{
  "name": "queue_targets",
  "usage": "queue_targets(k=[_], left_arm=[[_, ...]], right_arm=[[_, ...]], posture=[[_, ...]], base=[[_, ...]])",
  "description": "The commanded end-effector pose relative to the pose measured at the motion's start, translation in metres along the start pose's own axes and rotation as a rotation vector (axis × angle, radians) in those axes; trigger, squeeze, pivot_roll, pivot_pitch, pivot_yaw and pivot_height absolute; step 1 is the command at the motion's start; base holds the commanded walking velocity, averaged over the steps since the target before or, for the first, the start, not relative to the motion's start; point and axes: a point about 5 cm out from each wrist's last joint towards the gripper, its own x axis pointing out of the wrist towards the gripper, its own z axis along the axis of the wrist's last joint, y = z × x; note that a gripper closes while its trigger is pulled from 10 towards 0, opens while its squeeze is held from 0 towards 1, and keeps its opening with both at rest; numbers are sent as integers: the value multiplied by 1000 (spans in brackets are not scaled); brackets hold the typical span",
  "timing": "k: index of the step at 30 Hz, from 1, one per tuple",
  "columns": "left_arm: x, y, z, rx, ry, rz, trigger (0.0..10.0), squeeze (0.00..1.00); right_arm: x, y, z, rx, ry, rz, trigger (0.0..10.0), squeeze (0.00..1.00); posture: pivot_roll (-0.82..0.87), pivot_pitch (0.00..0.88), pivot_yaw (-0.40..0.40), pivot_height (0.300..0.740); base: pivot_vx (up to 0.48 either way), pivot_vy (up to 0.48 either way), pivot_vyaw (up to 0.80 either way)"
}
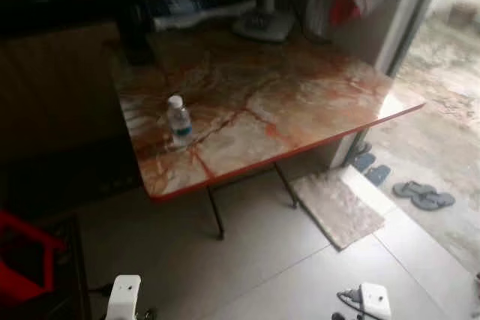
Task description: Restocking fridge
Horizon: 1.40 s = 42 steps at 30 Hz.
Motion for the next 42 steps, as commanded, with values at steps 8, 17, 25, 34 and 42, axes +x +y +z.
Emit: queue_targets(k=[8,17,25,34,42], left_arm=[[-2,9,18,-26,-172,148,10000,0],[-43,38,178,-62,-938,237,10000,0],[-99,26,235,-52,-1306,195,10000,0],[-133,-41,269,-33,-1424,-175,10000,0],[-135,-45,247,-158,-1346,-141,10000,0]], right_arm=[[-4,-6,-19,29,16,-23,10000,0],[-7,-8,-35,-31,40,-9,10000,0],[-11,-11,-48,-57,63,-6,10000,0],[-15,-18,-57,5,61,-51,10000,0],[-18,-23,-64,24,72,-61,10000,0]], posture=[[72,6,-2,740],[112,50,-3,740],[118,86,-9,740],[96,76,-18,740],[89,66,-40,740]], base=[[0,0,63],[0,0,0],[0,0,0],[0,0,0],[0,0,0]])
